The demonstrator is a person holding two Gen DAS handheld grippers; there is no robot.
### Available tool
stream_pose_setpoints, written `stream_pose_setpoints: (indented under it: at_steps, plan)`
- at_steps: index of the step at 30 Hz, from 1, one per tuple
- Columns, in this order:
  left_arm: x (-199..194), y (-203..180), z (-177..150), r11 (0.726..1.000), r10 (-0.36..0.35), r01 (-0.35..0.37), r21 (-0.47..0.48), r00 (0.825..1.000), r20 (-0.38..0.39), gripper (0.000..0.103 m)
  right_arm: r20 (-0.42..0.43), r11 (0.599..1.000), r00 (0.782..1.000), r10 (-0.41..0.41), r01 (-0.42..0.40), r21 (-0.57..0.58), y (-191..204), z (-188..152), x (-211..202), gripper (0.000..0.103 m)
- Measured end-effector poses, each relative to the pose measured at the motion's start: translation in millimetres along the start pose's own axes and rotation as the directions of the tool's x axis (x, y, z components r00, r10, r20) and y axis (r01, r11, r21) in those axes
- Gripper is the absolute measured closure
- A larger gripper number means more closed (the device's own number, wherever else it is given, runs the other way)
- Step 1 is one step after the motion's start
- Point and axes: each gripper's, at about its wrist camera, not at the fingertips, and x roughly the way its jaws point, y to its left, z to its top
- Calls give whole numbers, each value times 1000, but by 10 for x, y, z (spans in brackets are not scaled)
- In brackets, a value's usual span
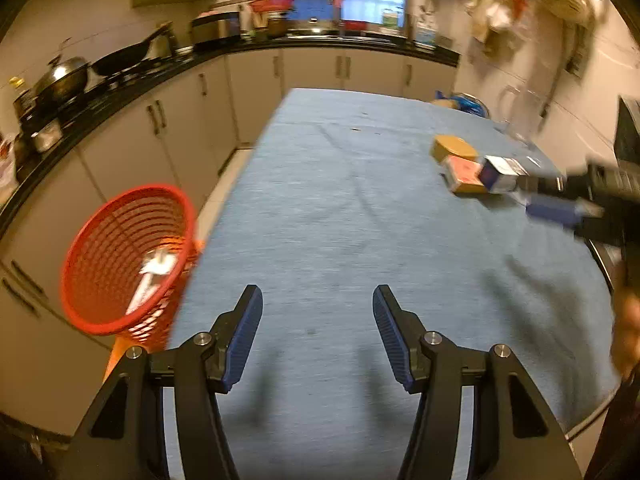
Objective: Collect trash
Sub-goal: 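Move both open tools back over the table toward the remaining boxes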
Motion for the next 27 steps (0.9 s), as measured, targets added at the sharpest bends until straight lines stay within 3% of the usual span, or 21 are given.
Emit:
stream_pose_setpoints:
  at_steps: [4, 8, 14, 18, 22, 25, 27]
  plan:
    - [88, -192, 32, 999, -16, 17, 40, 1000, -16, 46, 93, 997, 992, -82, 81, 18, -248, 479, -192, 46]
    - [150, -323, 58, 997, -32, 33, 65, 999, -26, 46, 114, 992, 986, -123, 122, 13, -433, 975, -68, 46]
    - [236, -378, 76, 996, -43, 46, 81, 998, -42, 46, 23, 984, 984, -176, 177, -26, -616, 1292, 466, 46]
    - [294, -364, 99, 995, -50, 54, 81, 998, -47, 46, -63, 991, 989, -134, 132, -31, -681, 1165, 545, 45]
    - [348, -343, 161, 995, -66, 69, 67, 997, -51, 46, -142, 996, 989, -45, 34, -81, -553, 865, 424, 40]
    - [370, -332, 193, 995, -73, 76, 57, 996, -53, 46, -165, 984, 985, -44, 15, -176, -409, 659, 353, 32]
    - [368, -324, 200, 996, -73, 76, 51, 996, -51, 46, -157, 953, 982, -108, 57, -297, -279, 537, 352, 32]
